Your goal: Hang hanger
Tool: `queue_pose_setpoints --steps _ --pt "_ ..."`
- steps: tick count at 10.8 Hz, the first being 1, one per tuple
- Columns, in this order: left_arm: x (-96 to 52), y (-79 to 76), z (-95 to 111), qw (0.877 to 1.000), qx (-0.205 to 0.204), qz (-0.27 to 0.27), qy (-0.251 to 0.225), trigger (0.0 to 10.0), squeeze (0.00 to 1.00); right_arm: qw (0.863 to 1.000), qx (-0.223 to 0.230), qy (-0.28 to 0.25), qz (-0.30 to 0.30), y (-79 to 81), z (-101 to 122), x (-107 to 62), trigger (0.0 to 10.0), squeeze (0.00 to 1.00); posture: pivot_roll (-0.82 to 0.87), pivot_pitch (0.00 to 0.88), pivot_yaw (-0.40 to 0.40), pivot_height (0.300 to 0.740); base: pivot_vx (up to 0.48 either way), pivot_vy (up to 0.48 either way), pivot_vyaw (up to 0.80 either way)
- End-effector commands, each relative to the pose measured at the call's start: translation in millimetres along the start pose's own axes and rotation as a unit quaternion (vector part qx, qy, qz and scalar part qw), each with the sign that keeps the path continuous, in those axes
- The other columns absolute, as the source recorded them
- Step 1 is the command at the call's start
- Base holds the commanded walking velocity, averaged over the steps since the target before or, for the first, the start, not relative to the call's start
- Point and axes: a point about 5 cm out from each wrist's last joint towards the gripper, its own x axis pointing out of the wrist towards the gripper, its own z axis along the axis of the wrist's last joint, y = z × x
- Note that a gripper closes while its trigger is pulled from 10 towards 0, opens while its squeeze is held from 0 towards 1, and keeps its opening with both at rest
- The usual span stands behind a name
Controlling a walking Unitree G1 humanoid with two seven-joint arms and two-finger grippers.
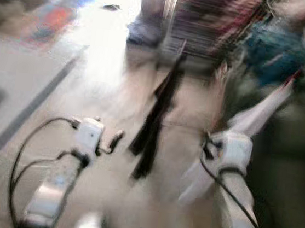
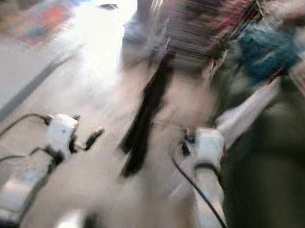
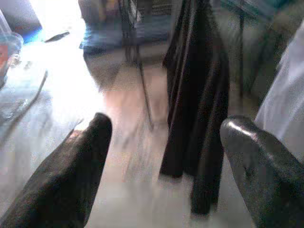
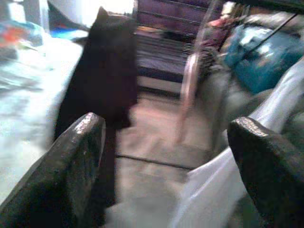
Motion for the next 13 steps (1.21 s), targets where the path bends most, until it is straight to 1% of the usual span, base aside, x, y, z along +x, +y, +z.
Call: queue_pose_setpoints --steps 1,2,4,5,7,9,10,11,12,13 --pt "5.5 -5.2 9.9 1.0 0.008 -0.013 -0.018 10.0 0.0 1.0 0.0 0.012 -0.013 -6.7 -7.3 -3.8 10.0 0.0 0.03 0.0 -0.042 0.74 -0.394 0.0 0.0" --pt "8.9 -6.6 12.9 1.0 0.009 -0.017 -0.022 10.0 0.0 1.0 0.004 0.005 -0.012 -4.8 -3.7 -1.8 10.0 0.0 0.01 0.005 -0.044 0.74 -0.337 0.0 0.0" --pt "13.9 -12.2 15.3 0.999 0.002 -0.02 -0.026 10.0 0.0 1.0 -0.003 -0.006 0.001 -3.0 2.1 1.5 10.0 0.0 -0.01 0.031 -0.047 0.74 -0.313 0.0 0.0" --pt "15.9 -14.9 17.9 0.999 0.008 -0.019 -0.033 10.0 0.0 1.0 -0.005 -0.018 0.004 -2.8 9.3 9.7 10.0 0.0 0.0 0.056 -0.052 0.74 0.0 0.0 0.0" --pt "17.2 -13.6 20.3 0.999 -0.003 -0.004 -0.037 10.0 0.0 1.0 -0.006 -0.021 0.008 0.5 12.2 14.2 10.0 0.0 0.0 0.074 -0.059 0.74 0.0 0.0 0.0" --pt "16.2 -14.3 21.2 0.999 -0.004 -0.001 -0.039 10.0 0.0 0.999 -0.018 -0.029 0.028 7.8 13.7 13.1 10.0 0.0 0.01 0.089 -0.066 0.74 0.0 0.0 0.62" --pt "16.2 -14.7 21.3 0.999 -0.004 0.004 -0.039 10.0 0.0 0.999 -0.015 -0.026 0.028 8.5 12.6 11.8 10.0 0.0 0.0 0.098 -0.07 0.74 0.0 0.0 0.8" --pt "18.3 -15.3 23.3 0.999 -0.008 0.021 -0.045 10.0 0.0 0.999 -0.014 -0.022 0.032 8.4 10.8 9.9 10.0 0.0 0.0 0.103 -0.071 0.74 0.0 0.0 0.8" --pt "18.4 -15.1 23.4 0.999 -0.009 0.026 -0.045 10.0 0.0 0.999 -0.014 -0.022 0.032 8.3 10.6 9.6 10.0 0.0 0.0 0.103 -0.071 0.74 0.0 0.0 0.8" --pt "18.3 -12.7 23.9 0.998 -0.002 0.045 -0.047 10.0 0.0 0.999 -0.013 -0.023 0.033 8.4 11.0 9.8 10.0 0.0 0.0 0.105 -0.07 0.74 0.0 0.0 0.8"
